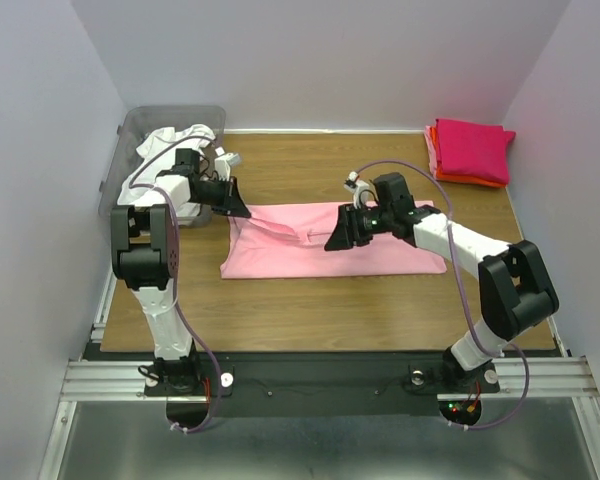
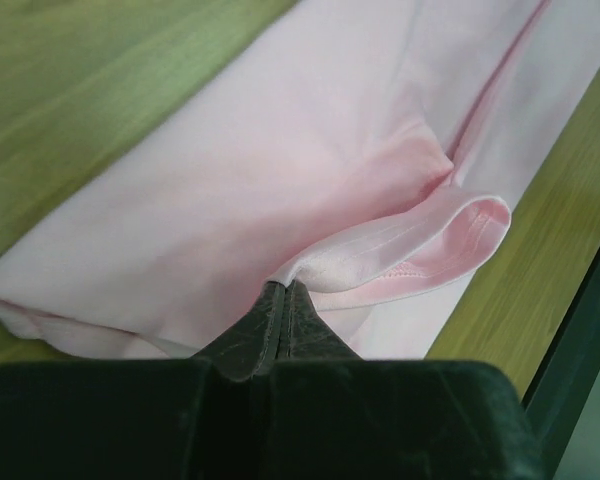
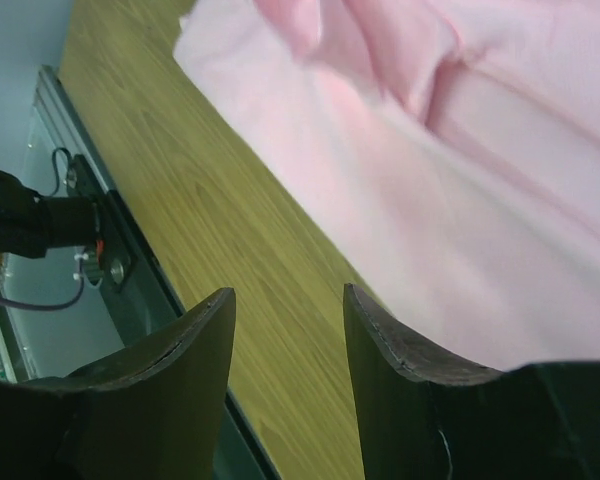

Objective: Fold and stack the t-shirts
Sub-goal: Fold the tshirt

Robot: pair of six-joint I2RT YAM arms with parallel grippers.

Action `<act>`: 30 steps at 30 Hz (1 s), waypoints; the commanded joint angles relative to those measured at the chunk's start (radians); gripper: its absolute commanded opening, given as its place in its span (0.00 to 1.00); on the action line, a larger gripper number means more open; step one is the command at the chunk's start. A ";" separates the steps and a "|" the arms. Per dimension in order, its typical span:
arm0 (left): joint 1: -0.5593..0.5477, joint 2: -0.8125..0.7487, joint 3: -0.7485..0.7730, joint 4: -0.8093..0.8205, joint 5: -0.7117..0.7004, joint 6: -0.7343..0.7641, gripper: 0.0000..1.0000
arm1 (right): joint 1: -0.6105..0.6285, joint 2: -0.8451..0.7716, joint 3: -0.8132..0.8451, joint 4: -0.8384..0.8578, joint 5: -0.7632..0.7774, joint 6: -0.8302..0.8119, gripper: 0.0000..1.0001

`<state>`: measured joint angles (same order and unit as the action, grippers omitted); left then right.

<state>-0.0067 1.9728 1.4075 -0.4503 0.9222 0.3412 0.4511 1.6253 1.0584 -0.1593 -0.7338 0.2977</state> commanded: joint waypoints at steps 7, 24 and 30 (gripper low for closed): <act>0.024 0.000 0.074 0.154 0.043 -0.119 0.39 | -0.086 -0.096 -0.040 -0.166 0.111 -0.176 0.48; -0.165 -0.212 -0.157 0.129 -0.124 0.019 0.29 | -0.311 -0.039 0.008 -0.330 0.422 -0.497 0.35; -0.260 -0.101 -0.101 0.185 -0.170 -0.039 0.26 | -0.405 0.076 0.084 -0.330 0.456 -0.557 0.34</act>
<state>-0.2409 1.8309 1.2751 -0.3065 0.7834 0.3370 0.0723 1.6619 1.0790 -0.4873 -0.3168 -0.1940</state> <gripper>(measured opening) 0.264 0.343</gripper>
